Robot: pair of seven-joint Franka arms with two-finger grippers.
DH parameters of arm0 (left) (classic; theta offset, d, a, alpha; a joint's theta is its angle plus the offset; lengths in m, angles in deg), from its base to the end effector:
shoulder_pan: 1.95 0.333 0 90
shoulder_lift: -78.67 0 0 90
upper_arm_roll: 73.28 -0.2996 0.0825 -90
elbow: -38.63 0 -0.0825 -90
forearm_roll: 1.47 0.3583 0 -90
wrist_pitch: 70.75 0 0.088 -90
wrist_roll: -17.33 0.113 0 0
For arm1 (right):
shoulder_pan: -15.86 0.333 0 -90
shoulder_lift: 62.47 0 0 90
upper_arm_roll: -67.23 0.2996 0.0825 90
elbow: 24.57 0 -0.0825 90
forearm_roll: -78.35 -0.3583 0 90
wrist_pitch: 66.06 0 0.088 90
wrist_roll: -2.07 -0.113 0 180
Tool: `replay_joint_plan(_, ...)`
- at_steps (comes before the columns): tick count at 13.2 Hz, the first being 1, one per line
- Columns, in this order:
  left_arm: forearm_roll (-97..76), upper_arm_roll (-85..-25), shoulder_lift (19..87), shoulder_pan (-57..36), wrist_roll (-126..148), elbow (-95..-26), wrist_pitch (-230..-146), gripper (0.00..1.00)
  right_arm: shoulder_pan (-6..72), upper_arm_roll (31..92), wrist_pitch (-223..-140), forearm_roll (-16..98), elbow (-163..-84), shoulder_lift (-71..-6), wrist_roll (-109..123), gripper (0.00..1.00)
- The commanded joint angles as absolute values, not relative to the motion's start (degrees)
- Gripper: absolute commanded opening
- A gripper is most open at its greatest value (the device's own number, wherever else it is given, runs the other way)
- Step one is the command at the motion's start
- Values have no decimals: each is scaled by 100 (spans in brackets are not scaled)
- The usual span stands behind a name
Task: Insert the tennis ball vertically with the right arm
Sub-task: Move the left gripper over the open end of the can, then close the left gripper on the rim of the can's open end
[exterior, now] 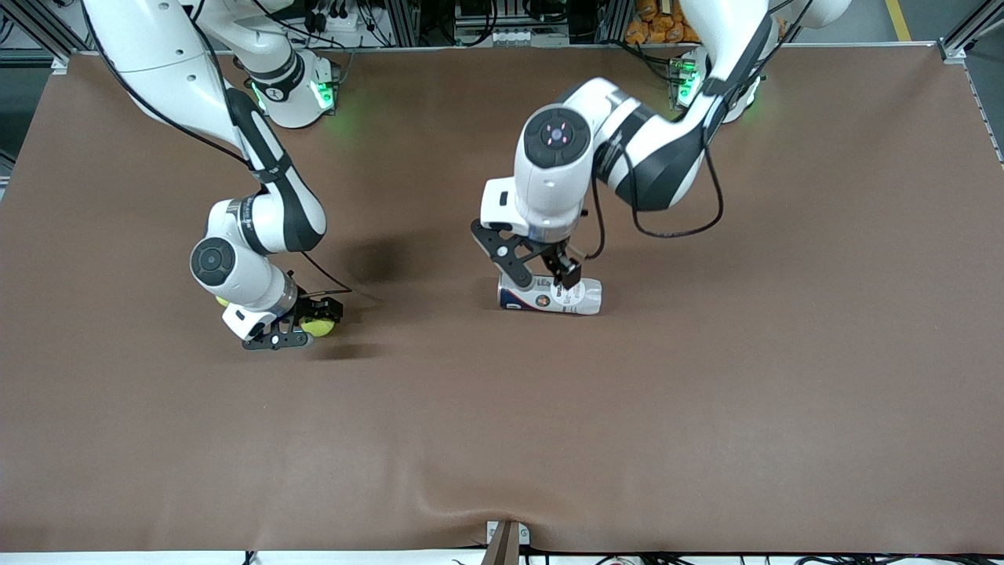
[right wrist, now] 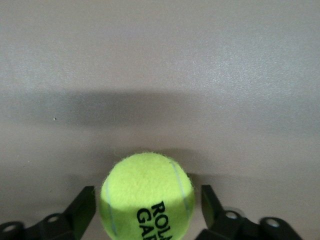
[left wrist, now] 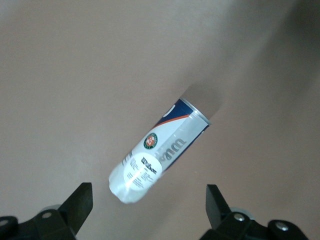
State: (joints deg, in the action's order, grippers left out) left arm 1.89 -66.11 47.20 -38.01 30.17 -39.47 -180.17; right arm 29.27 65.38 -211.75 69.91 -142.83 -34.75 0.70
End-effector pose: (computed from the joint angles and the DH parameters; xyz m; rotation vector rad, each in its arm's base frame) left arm 0.5092 -0.4501 0.3920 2.7633 -1.4735 -0.0016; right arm 0.5573 0.1127 0.1957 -3.0734 -0.0916 0.0179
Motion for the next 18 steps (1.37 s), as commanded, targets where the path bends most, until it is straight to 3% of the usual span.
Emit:
replay_joint_plan(1,405,-6660,4388,-4061,3368,-3775,-18105,100,2948,6529,-21179,6912,-14305,-3540,136,46)
replay_joint_plan(3,905,-6617,4168,-4185,3621,-3792,-18280,100,2930,6529,-21170,6912,-14261,-3584,224,22)
replay_joint_plan(4,994,-6607,4071,-4246,3762,-3801,-18394,100,2904,6521,-21170,6912,-14243,-3628,320,16)
replay_joint_plan(8,1390,-6599,3860,-4370,4378,-3854,-18798,100,2808,6521,-20768,6912,-14138,-4110,348,5)
replay_joint_plan(14,1356,-6581,3947,-4274,4747,-4897,-20037,100,2790,6494,-19923,6912,-13707,-4647,321,5)
replay_joint_plan(18,1312,-6493,3947,-4185,5185,-5110,-20083,100,2667,6494,-19904,6912,-13663,-4832,356,9)
